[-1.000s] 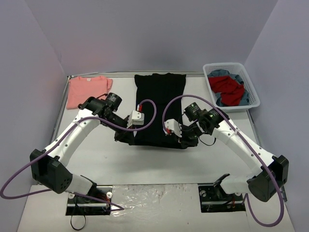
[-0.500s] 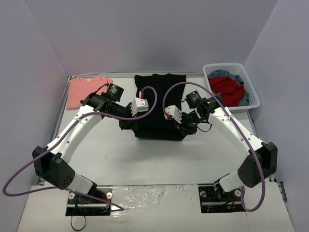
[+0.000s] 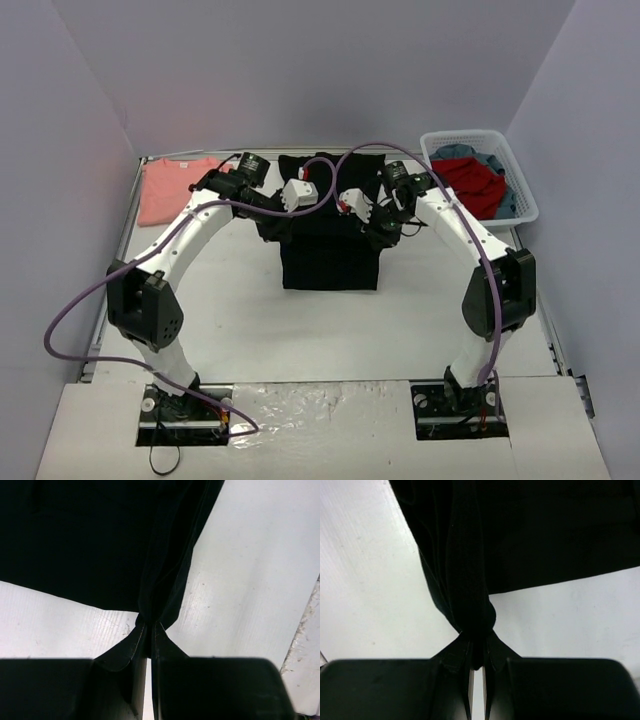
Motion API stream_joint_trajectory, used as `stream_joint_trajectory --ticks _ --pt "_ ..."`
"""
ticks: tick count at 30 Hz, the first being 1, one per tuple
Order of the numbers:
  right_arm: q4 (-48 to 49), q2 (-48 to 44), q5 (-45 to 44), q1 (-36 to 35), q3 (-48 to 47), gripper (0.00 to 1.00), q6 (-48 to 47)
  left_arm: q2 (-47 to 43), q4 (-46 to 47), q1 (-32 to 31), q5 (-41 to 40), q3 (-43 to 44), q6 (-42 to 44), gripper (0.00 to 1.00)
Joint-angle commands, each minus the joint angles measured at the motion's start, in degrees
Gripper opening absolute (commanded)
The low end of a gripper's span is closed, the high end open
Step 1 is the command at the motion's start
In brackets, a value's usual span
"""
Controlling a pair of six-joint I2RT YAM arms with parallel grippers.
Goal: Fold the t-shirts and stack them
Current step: Fold the folded rectangular tshirt in 1/3 of the way
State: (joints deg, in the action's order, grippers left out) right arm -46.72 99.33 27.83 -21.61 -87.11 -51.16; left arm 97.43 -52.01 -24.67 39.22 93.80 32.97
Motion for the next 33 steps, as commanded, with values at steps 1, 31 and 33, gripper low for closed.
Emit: stream_joint_trajectory --ticks 1,31,33 --pt "-1.53 2.88 -0.59 1.04 -3.85 0.00 -1.05 1.00 -0.46 1.02 -0.73 4.11 1.92 0.02" --pt "-1.88 26.88 -2.17 5.87 -27.14 0.00 -1.75 24.29 -5.91 6.30 2.09 26.87 7.02 0.02" --pt "-1.88 28.37 -2.26 6.05 -28.64 0.00 -1.75 25.18 -5.30 6.56 1.74 27.75 7.11 0.02"
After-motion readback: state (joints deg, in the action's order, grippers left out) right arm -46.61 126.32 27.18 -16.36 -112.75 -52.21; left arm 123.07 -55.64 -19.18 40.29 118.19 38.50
